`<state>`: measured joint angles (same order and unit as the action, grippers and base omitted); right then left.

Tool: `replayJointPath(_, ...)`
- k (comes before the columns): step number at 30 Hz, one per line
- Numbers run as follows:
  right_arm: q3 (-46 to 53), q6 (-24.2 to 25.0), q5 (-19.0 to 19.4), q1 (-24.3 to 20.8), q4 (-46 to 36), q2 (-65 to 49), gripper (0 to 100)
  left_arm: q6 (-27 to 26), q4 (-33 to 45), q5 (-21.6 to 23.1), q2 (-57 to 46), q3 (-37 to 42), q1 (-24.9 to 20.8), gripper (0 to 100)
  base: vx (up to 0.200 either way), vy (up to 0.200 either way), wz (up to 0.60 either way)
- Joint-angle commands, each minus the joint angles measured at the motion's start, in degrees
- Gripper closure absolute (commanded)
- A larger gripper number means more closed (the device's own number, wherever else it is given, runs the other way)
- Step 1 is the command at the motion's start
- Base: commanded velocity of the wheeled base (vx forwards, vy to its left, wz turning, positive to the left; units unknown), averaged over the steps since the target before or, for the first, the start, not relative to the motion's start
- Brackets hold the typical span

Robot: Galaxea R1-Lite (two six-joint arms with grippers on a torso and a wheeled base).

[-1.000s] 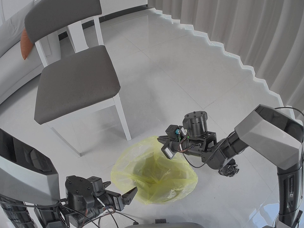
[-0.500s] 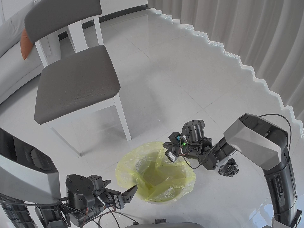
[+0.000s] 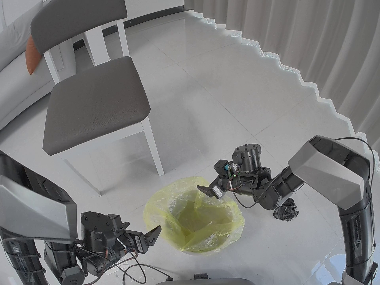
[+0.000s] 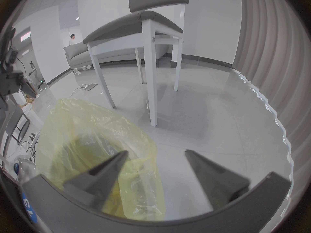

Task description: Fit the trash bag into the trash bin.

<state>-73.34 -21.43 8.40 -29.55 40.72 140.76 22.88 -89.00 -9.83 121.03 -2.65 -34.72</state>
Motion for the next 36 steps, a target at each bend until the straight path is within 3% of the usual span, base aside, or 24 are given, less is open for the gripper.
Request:
replayJointPath(1,5.05,-0.01,-0.31,0.37,-0.02,-7.43,0,-0.29,-1.0,1.04,3.42,-2.36,3.34,0,0.0,0.0,0.0)
replayJointPath(10,17.53,-0.19,-0.58,1.95,1.65,-15.17,0,-1.52,-1.0,3.67,10.37,-10.27,5.63,0,0.0,0.0,0.0)
replayJointPath(18,25.09,-0.28,-0.84,2.22,3.05,-18.86,0,-1.61,-1.0,3.76,11.51,-10.27,6.68,0,0.0,0.0,0.0)
replayJointPath(24,30.45,-0.19,-3.92,2.39,3.49,-19.39,0,-2.14,-1.0,3.67,11.6,-10.19,6.77,0,0.0,0.0,0.0)
replayJointPath(25,31.5,-0.28,-3.92,2.66,4.2,-19.48,0,-2.49,-1.0,3.76,11.69,-10.27,6.86,100,0.0,0.0,0.0)
replayJointPath(36,32.65,-0.81,-3.83,5.29,6.3,-20.53,0,-4.51,-1.0,4.02,14.94,-10.63,8.18,100,0.0,0.0,0.0)
